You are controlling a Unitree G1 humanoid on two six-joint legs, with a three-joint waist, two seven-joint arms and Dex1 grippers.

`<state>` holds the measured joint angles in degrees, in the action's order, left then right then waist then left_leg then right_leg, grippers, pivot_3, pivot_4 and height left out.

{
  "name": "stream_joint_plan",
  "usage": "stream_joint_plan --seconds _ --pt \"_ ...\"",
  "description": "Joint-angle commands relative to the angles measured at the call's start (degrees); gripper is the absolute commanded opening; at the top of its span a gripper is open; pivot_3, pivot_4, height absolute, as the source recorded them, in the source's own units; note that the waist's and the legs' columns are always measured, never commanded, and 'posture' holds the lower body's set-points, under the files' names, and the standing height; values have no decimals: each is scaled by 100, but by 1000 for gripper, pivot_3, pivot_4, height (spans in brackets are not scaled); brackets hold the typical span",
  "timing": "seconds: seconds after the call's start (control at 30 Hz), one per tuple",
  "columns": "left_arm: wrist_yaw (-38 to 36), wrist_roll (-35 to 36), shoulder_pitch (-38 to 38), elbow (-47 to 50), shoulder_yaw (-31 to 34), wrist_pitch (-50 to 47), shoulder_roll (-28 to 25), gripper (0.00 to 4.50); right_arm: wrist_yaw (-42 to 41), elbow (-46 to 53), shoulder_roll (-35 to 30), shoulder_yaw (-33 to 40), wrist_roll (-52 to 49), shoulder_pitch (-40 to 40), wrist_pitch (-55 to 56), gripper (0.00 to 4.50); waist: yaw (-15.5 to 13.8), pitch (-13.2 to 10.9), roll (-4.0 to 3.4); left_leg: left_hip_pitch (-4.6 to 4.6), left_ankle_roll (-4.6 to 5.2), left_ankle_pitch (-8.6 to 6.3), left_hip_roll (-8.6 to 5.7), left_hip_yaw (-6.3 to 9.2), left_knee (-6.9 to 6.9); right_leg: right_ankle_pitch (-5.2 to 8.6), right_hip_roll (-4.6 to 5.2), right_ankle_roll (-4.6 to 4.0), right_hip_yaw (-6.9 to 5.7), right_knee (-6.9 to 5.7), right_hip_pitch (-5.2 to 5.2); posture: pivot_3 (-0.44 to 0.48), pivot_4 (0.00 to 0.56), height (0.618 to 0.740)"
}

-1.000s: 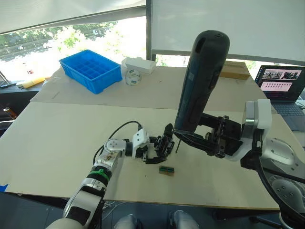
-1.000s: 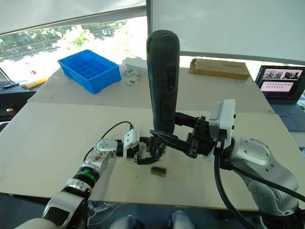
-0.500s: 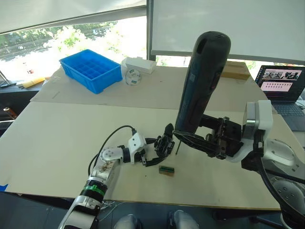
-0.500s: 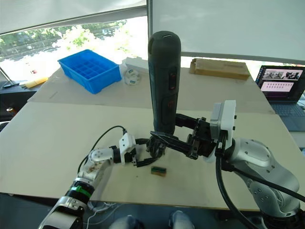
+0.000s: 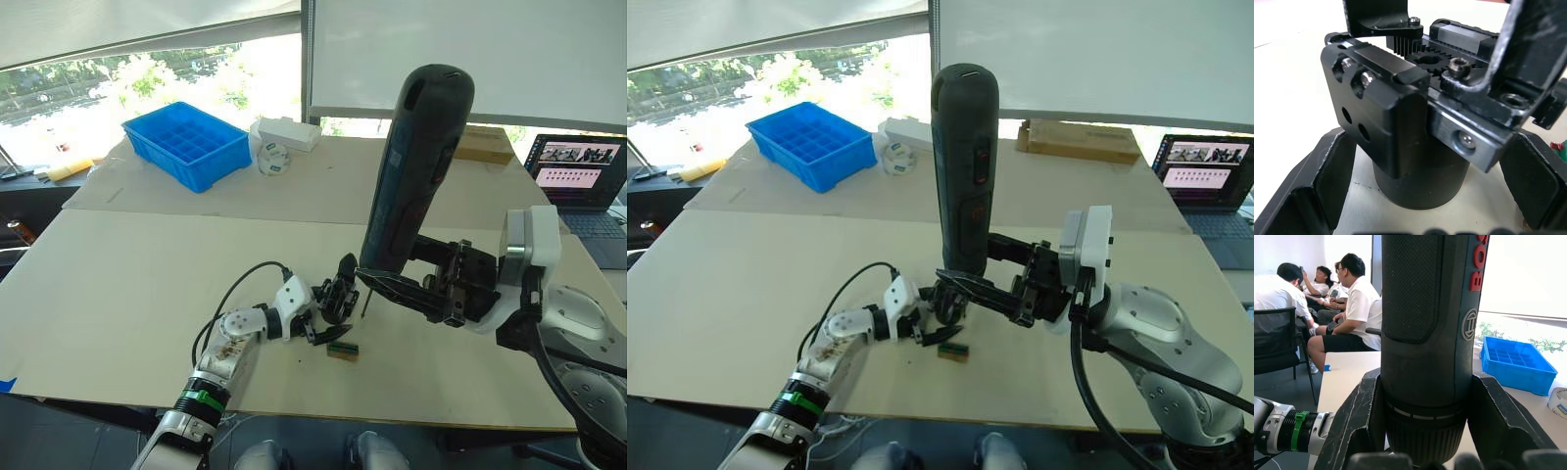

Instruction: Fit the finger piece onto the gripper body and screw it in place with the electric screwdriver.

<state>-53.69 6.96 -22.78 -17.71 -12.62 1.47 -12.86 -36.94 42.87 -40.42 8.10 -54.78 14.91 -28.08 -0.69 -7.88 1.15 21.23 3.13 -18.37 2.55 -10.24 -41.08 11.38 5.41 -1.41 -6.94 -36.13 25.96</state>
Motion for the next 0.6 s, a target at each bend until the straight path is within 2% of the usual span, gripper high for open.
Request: stream_joint_plan --seconds 0.03,0.1,0.13,0.17,0.27,0.43,0.6 --pt "60 -89 -10 -64 -35 72 -72 4481 22 238 -9 203 -102 80 110 1911 1 0 0 -1 0 0 0 0 0 0 0 0 0 -1 0 0 150 740" --pt "61 -138 -13 -111 -47 117 -122 4481 23 243 -12 207 -109 86 110 1911 1 0 0 -1 0 0 1 0 0 0 0 0 0 -2 0 0 150 740" --pt "54 -146 -16 -131 -51 124 -138 3993 26 246 -15 212 -118 93 108 1911 3 0 0 -2 0 0 1 0 0 0 0 0 0 -2 0 0 150 740" --pt "61 -151 -17 -145 -51 124 -151 3784 31 248 -19 218 -131 105 104 1911 6 0 0 -2 0 0 1 0 0 0 0 0 0 -2 0 0 150 740" --pt "8 -125 -19 -168 -62 131 -197 2454 32 233 -42 242 -171 158 86 1911 14 0 0 -3 -1 1 2 0 0 0 -1 0 1 -2 0 0 150 740" --pt "-97 -94 -28 -211 -77 164 -259 2454 49 128 -114 293 -315 369 27 1911 30 0 0 -4 -1 1 3 0 1 0 -2 -1 1 -2 0 0 150 740" --pt "-69 -95 -130 -337 -64 199 -211 2454 260 -144 -137 316 -714 967 -176 1911 33 0 0 -4 -2 1 3 0 0 -1 -1 -2 1 -3 0 0 150 740"
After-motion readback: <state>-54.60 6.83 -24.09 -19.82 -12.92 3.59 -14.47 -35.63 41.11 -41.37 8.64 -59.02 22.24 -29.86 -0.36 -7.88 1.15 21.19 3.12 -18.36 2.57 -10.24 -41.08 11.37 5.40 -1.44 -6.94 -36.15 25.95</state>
